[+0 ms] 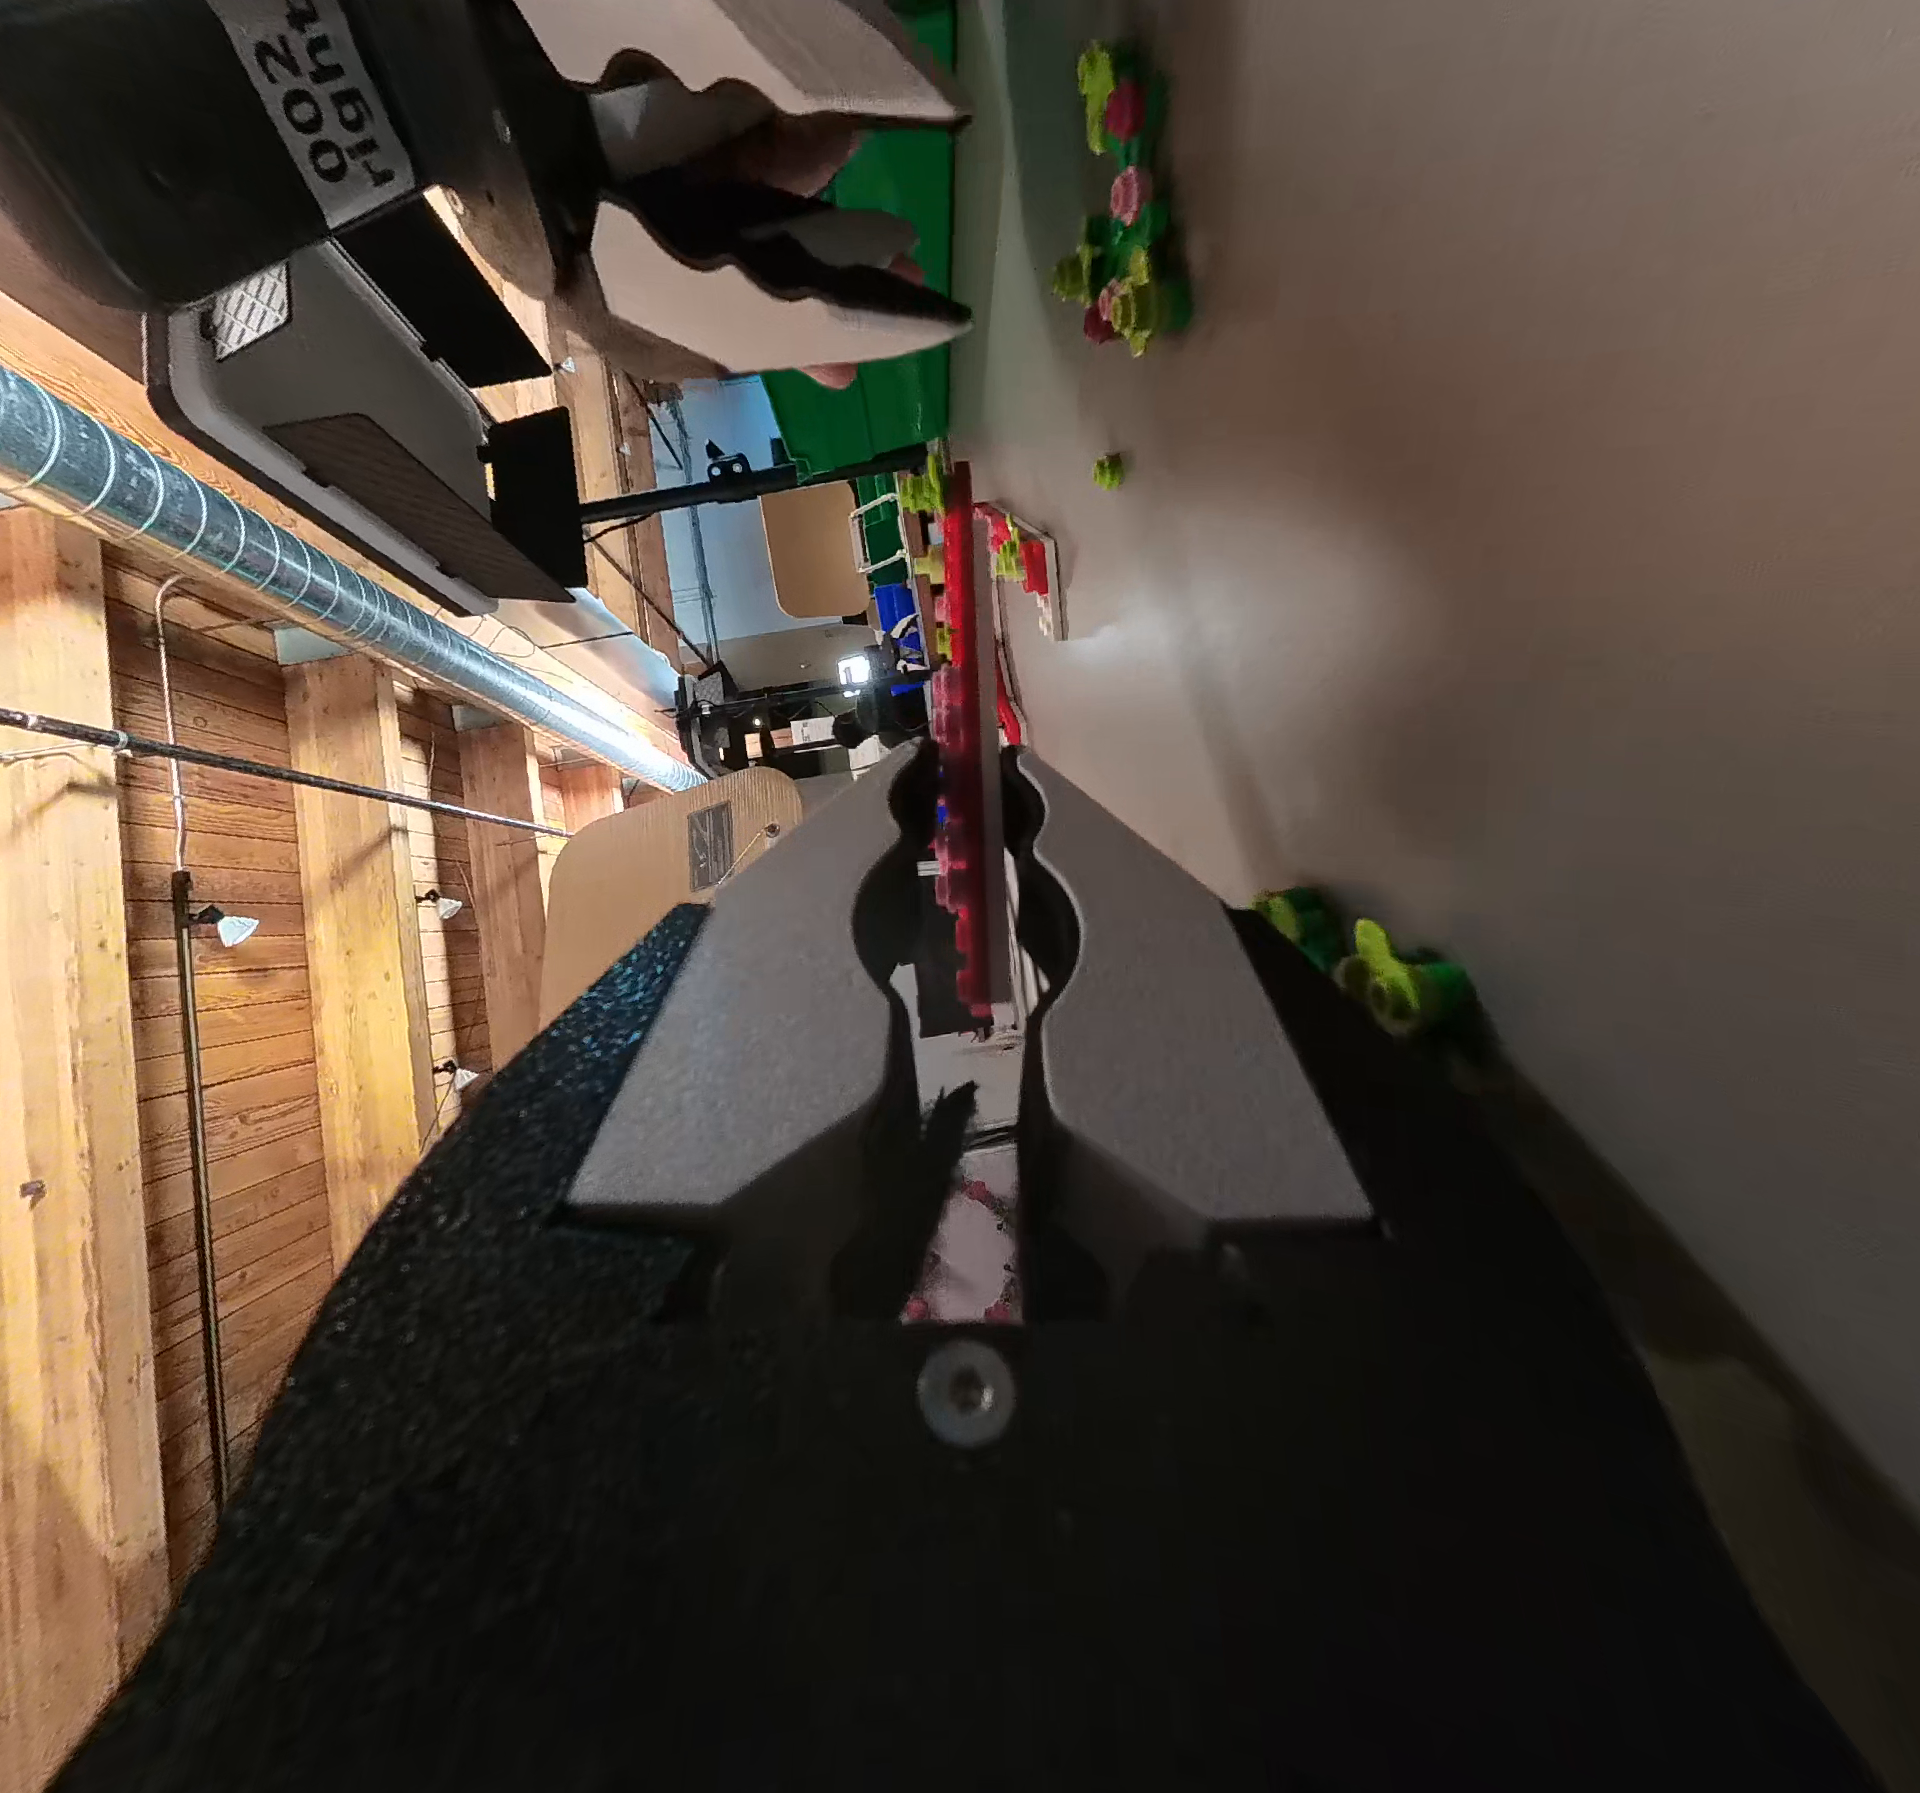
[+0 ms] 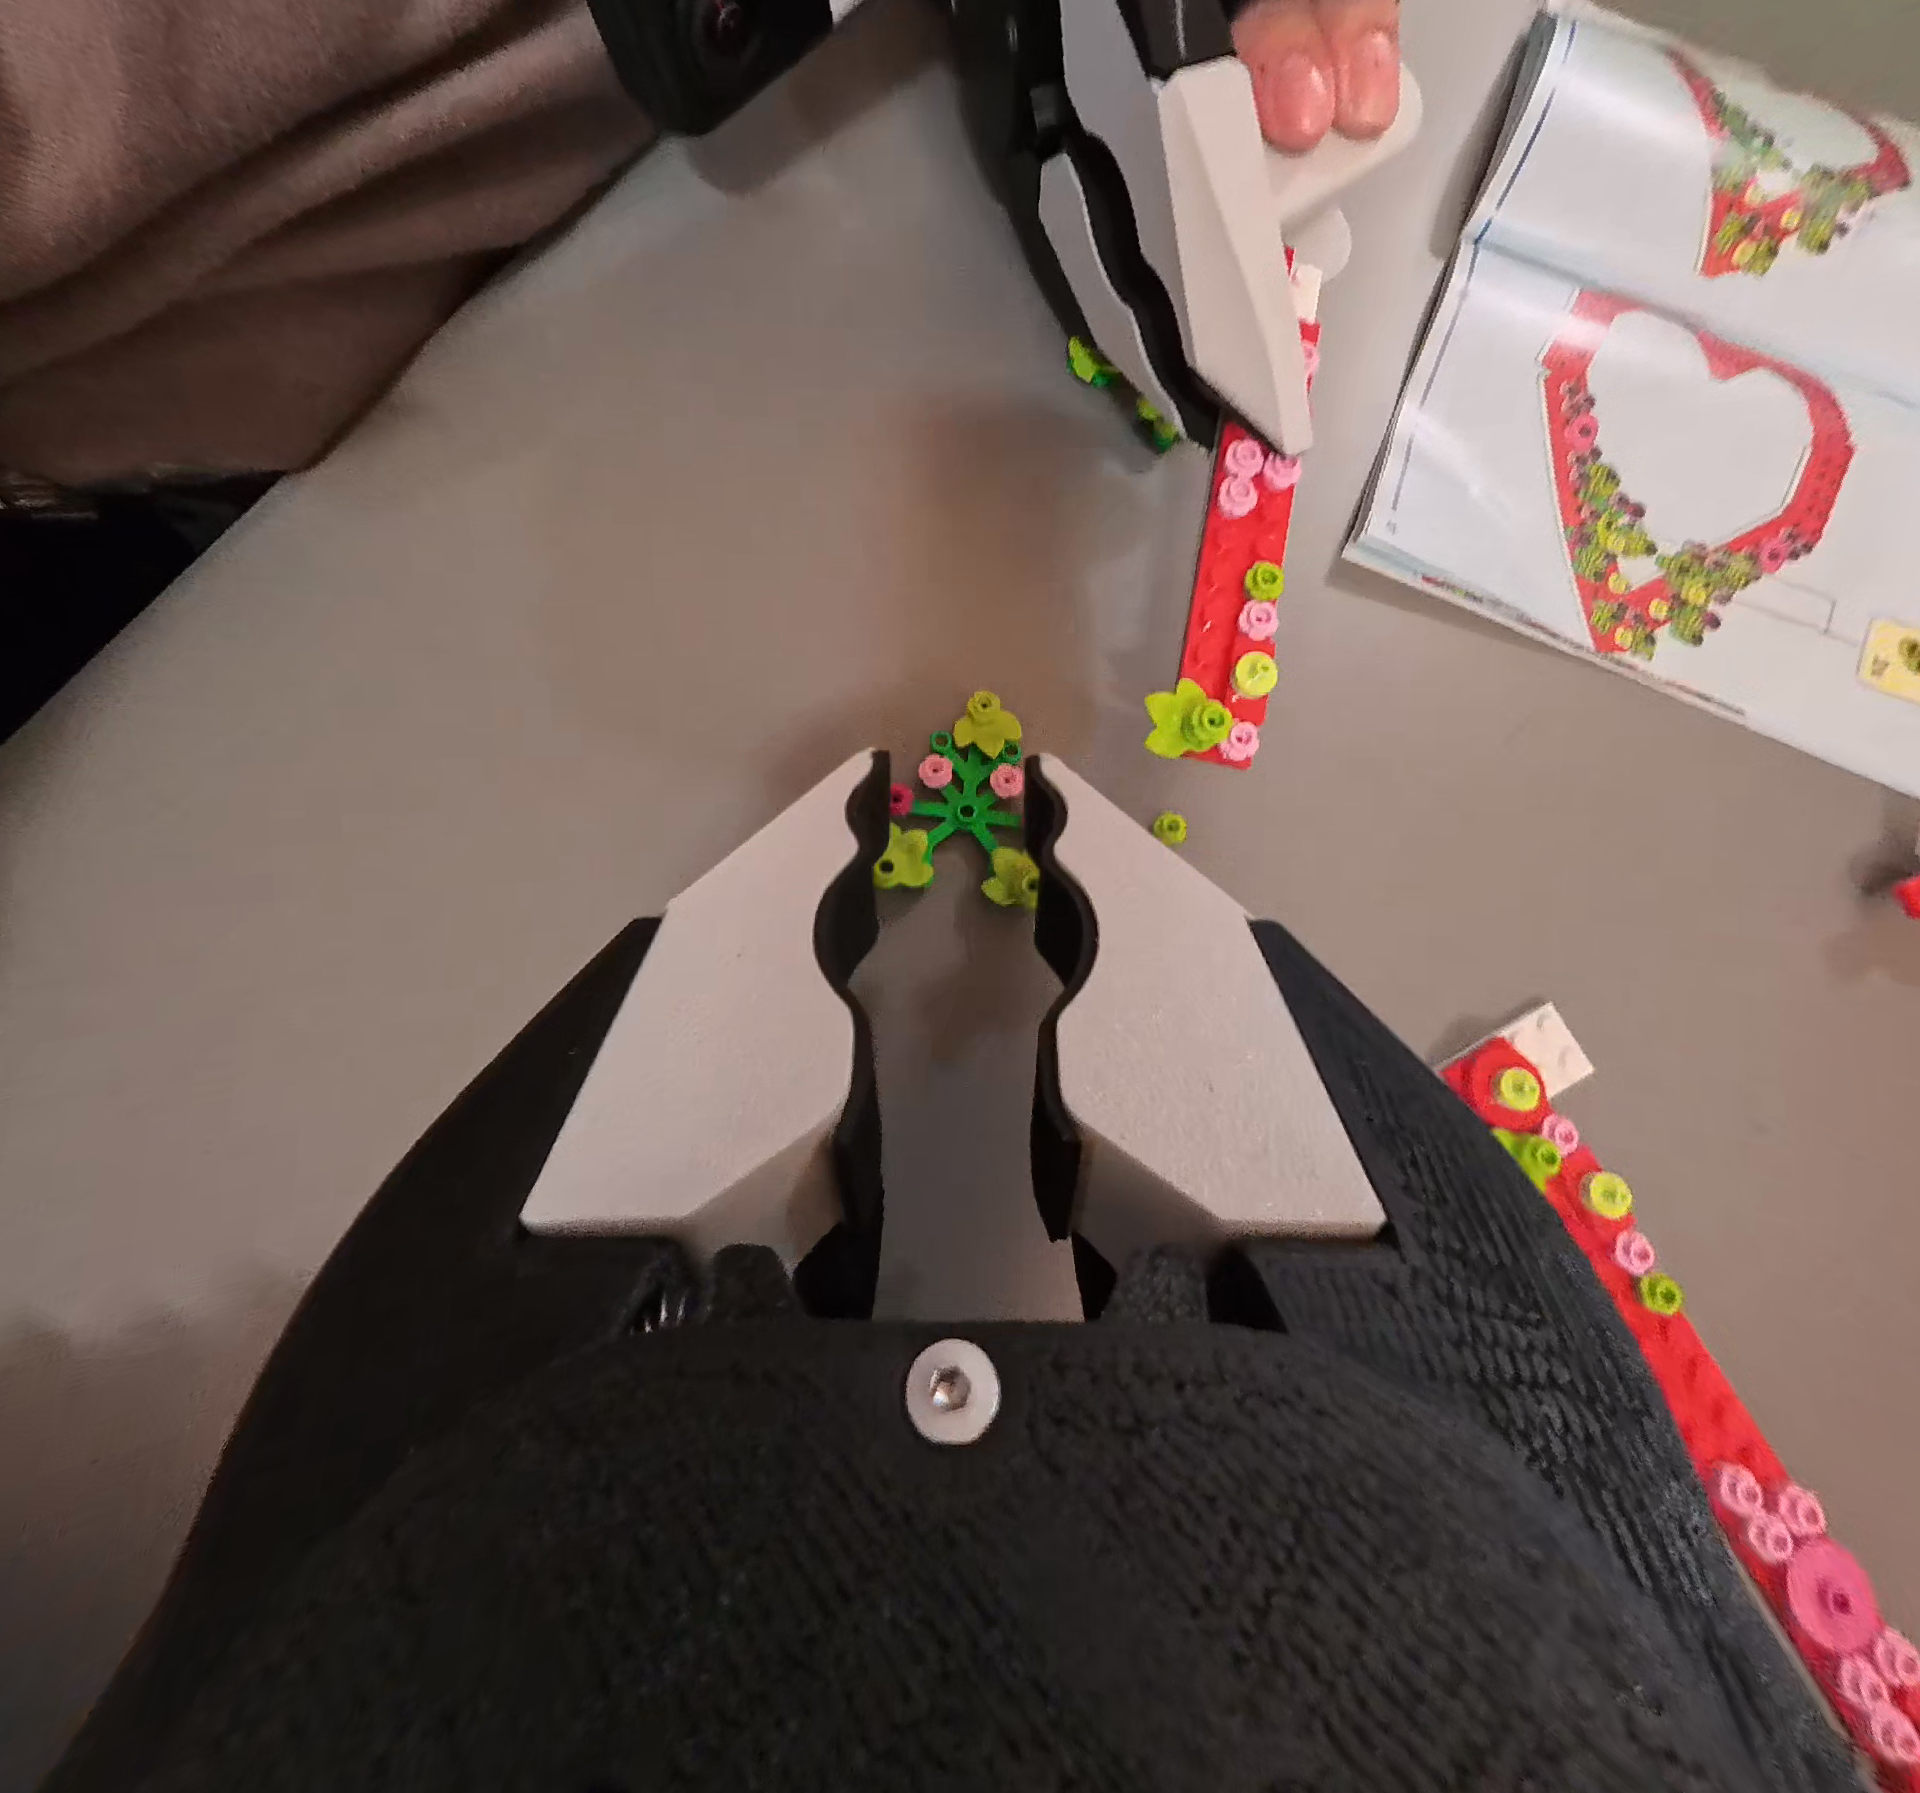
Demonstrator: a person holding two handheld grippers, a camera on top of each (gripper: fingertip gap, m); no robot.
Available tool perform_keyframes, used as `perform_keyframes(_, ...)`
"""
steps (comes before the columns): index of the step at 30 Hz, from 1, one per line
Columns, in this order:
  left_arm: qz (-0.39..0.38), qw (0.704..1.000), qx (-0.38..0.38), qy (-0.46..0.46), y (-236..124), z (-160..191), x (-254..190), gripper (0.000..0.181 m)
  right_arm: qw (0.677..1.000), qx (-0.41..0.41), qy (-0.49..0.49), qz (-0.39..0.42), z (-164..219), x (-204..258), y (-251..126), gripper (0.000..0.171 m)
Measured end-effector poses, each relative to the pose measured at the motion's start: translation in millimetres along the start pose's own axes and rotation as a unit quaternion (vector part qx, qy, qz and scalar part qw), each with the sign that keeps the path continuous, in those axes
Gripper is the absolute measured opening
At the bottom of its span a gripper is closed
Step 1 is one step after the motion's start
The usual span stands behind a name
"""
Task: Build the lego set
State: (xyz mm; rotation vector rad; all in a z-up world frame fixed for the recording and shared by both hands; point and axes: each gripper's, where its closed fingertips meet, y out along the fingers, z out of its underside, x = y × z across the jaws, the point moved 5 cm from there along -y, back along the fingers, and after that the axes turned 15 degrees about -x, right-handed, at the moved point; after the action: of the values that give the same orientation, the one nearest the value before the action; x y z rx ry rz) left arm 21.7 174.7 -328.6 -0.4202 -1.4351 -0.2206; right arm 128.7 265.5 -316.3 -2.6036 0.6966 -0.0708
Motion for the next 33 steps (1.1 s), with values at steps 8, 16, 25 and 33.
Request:
perform_keyframes(8, -0.012, 0.999, -0.033, 0.018, -1, -12, 2, 0.008, 1.000, 0.008, 0.007, -0.001, 1, 1, -2, 0.024)
perform_keyframes(16, -0.008, 1.000, -0.020, 0.013, 0, -8, 2, 0.008, 1.000, 0.005, 0.007, -0.004, 4, 0, 4, 0.024)
perform_keyframes(25, 0.007, 1.000, -0.015, 0.005, 2, -7, -1, 0.008, 1.000, -0.014, 0.001, 0.011, 4, -3, 15, 0.017)
perform_keyframes(33, 0.027, 1.000, -0.007, -0.002, 1, -3, -5, 0.008, 1.000, -0.013, 0.027, 0.005, 4, -2, 21, 0.017)
